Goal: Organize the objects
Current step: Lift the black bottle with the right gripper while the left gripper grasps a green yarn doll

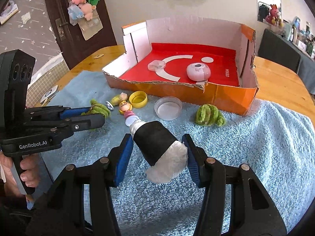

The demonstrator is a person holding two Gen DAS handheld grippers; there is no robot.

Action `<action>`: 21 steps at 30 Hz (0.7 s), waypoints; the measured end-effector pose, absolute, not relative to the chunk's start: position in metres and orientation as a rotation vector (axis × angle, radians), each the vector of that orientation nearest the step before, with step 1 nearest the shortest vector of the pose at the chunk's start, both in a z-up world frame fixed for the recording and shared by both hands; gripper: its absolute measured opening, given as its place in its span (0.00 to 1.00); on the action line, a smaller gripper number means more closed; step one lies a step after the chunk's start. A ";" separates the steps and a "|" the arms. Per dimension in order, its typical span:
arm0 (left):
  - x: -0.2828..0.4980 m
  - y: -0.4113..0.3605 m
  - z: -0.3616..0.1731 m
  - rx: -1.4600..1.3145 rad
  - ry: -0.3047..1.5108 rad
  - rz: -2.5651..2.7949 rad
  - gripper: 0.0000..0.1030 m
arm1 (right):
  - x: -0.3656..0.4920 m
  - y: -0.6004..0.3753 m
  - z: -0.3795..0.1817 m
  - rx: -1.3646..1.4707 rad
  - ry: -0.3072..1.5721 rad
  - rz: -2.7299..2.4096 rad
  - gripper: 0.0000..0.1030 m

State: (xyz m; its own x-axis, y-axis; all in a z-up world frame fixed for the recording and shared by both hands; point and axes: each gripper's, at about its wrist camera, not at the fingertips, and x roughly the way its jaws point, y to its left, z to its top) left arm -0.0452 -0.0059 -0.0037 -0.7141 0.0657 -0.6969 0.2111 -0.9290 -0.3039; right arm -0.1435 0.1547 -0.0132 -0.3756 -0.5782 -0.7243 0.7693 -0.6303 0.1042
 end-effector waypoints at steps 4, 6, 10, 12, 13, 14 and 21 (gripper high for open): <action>-0.045 -0.004 -0.002 1.136 0.528 -2.773 0.28 | -0.143 0.153 -0.014 0.963 0.295 -2.043 0.48; -0.045 -0.004 -0.002 1.135 0.509 -2.768 0.28 | -0.144 0.152 -0.015 0.966 0.289 -2.038 0.48; -0.044 -0.007 -0.001 1.130 0.542 -2.775 0.28 | -0.143 0.150 -0.015 0.968 0.291 -2.033 0.48; -0.044 -0.009 0.001 1.122 0.545 -2.776 0.28 | -0.143 0.150 -0.015 0.967 0.290 -2.033 0.48; -0.044 -0.009 0.001 1.120 0.545 -2.776 0.28 | -0.143 0.149 -0.015 0.967 0.289 -2.032 0.48; -0.044 -0.010 0.002 1.119 0.545 -2.775 0.28 | -0.143 0.149 -0.015 0.967 0.290 -2.033 0.48; -0.046 -0.011 0.004 1.114 0.531 -2.776 0.28 | -0.145 0.147 -0.015 0.968 0.289 -2.027 0.48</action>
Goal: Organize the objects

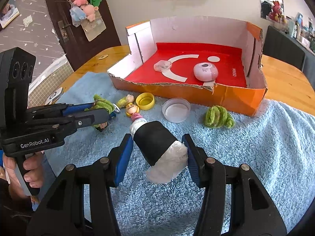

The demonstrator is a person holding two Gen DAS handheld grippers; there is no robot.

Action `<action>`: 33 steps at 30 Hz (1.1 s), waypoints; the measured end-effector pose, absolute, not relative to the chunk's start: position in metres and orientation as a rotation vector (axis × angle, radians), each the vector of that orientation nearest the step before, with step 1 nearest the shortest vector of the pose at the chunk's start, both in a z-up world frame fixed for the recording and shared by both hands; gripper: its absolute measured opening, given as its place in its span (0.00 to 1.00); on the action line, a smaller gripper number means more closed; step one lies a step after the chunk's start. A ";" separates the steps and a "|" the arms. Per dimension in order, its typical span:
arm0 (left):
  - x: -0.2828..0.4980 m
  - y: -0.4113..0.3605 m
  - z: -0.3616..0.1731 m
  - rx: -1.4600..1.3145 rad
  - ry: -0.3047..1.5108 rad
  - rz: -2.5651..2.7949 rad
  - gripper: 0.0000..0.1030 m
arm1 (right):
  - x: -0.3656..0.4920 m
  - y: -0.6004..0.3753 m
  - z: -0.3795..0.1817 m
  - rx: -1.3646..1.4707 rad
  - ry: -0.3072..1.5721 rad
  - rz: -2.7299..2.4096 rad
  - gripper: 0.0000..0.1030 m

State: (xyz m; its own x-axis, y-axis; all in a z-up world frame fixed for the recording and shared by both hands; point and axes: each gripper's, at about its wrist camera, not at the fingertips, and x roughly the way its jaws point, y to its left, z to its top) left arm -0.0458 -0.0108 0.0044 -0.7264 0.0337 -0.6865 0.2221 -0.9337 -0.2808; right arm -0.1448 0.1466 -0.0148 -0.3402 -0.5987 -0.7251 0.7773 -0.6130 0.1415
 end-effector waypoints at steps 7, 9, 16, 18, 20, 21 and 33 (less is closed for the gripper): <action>-0.048 -0.013 0.008 1.109 0.546 -2.782 0.28 | -0.147 0.145 -0.012 0.964 0.278 -2.023 0.48; -0.048 -0.014 0.010 1.104 0.552 -2.785 0.28 | -0.148 0.146 -0.011 0.964 0.267 -2.019 0.48; -0.053 -0.015 0.017 1.091 0.535 -2.793 0.28 | -0.152 0.145 -0.010 0.961 0.260 -2.022 0.48; -0.054 -0.016 0.018 1.086 0.529 -2.793 0.28 | -0.153 0.145 -0.008 0.956 0.257 -2.025 0.48; -0.055 -0.017 0.019 1.081 0.531 -2.795 0.28 | -0.154 0.146 -0.006 0.949 0.254 -2.029 0.48; -0.055 -0.017 0.019 1.080 0.534 -2.795 0.28 | -0.154 0.146 -0.006 0.947 0.253 -2.030 0.48; -0.057 -0.031 0.034 1.034 0.524 -2.796 0.28 | -0.159 0.146 0.000 0.931 0.253 -2.040 0.48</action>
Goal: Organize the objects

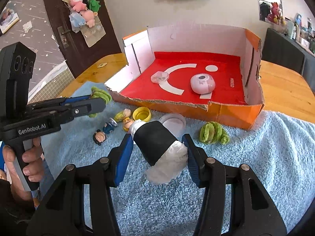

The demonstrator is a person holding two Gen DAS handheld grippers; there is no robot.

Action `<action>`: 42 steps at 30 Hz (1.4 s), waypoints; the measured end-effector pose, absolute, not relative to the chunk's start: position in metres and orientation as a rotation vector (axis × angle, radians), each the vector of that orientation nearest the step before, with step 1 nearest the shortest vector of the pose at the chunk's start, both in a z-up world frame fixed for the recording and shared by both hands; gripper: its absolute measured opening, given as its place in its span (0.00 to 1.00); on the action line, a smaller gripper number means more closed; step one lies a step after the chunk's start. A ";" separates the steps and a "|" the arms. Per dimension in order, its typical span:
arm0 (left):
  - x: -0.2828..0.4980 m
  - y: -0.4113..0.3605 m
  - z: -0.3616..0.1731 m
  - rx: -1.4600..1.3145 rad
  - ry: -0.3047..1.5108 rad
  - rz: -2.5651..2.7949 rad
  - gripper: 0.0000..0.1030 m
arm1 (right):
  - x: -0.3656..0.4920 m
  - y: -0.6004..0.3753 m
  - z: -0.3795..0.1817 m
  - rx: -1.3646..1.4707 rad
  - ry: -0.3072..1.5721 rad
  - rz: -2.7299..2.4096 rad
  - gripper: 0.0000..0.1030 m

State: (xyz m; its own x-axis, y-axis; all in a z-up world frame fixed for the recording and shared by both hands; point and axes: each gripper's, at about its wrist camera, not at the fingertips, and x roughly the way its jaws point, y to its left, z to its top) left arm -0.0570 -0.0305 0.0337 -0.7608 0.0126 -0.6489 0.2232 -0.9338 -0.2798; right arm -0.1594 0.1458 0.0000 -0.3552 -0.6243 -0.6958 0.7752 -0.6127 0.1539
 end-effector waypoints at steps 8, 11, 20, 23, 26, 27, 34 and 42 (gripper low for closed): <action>-0.063 -0.037 0.030 1.050 0.548 -2.782 0.28 | -0.165 0.141 0.006 0.920 0.257 -2.042 0.48; -0.067 -0.036 0.032 1.050 0.531 -2.786 0.28 | -0.168 0.140 0.008 0.917 0.255 -2.042 0.48; -0.079 -0.036 0.037 1.056 0.493 -2.789 0.28 | -0.179 0.134 0.019 0.890 0.252 -2.059 0.48; -0.085 -0.037 0.039 1.055 0.483 -2.793 0.28 | -0.187 0.130 0.025 0.885 0.251 -2.057 0.48; -0.092 -0.041 0.043 1.055 0.485 -2.798 0.28 | -0.193 0.126 0.028 0.881 0.263 -2.056 0.48; -0.094 -0.042 0.043 1.054 0.484 -2.798 0.28 | -0.194 0.125 0.030 0.879 0.269 -2.056 0.48; -0.113 -0.049 0.048 1.075 0.469 -2.798 0.28 | -0.215 0.114 0.034 0.897 0.293 -2.049 0.48; -0.133 -0.049 0.041 1.145 0.448 -2.782 0.28 | -0.233 0.108 0.028 0.947 0.326 -2.030 0.48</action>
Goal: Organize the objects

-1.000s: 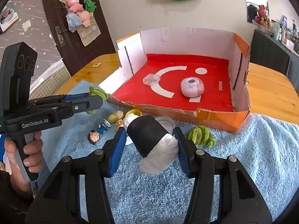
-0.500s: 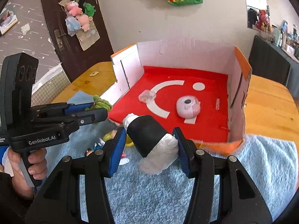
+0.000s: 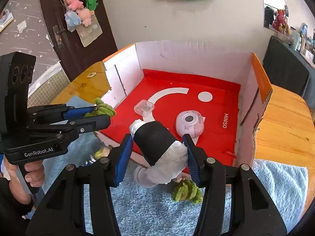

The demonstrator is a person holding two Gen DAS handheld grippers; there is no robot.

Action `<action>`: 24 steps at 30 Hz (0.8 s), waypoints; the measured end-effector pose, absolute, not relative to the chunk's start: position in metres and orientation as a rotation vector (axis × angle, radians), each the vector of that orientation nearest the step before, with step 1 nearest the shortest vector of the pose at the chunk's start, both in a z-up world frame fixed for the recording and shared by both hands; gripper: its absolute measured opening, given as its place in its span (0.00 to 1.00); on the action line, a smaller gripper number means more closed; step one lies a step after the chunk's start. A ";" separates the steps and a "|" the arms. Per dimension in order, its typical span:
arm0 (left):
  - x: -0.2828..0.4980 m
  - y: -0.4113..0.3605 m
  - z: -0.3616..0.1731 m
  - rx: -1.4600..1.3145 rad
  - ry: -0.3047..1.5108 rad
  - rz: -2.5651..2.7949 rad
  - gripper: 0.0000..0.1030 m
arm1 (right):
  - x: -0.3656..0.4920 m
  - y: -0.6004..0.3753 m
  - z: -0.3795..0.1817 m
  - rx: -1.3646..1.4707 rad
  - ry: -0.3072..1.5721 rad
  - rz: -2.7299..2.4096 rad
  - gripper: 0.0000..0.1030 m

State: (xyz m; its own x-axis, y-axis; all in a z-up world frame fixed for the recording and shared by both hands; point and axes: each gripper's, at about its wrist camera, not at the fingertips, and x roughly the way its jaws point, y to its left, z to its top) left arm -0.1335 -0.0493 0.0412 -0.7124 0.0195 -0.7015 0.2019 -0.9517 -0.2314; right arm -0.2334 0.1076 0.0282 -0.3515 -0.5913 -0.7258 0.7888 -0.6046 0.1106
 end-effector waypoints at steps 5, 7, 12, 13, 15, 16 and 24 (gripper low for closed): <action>-0.142 -0.053 0.034 1.190 0.459 -2.764 0.28 | -0.243 0.105 0.023 0.986 0.345 -2.015 0.48; -0.145 -0.055 0.033 1.206 0.457 -2.757 0.28 | -0.246 0.103 0.021 0.996 0.361 -2.015 0.48; -0.155 -0.056 0.026 1.278 0.434 -2.741 0.29 | -0.257 0.098 0.011 1.055 0.400 -1.993 0.48; -0.156 -0.056 0.025 1.289 0.429 -2.737 0.28 | -0.258 0.096 0.009 1.065 0.410 -1.990 0.48; -0.160 -0.057 0.021 1.315 0.416 -2.728 0.29 | -0.261 0.094 0.005 1.083 0.434 -1.985 0.48; -0.162 -0.058 0.020 1.329 0.412 -2.722 0.28 | -0.262 0.092 0.003 1.093 0.444 -1.981 0.48; -0.175 -0.062 0.004 1.430 0.373 -2.676 0.29 | -0.271 0.082 -0.012 1.159 0.543 -1.954 0.48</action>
State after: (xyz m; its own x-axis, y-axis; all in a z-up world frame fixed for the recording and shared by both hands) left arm -0.1748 -0.0624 0.0039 -0.5596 0.0398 -0.8278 0.1884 -0.9666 -0.1738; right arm -0.2707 0.0823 -0.0116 -0.2762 -0.4077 -0.8703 0.7984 -0.6015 0.0283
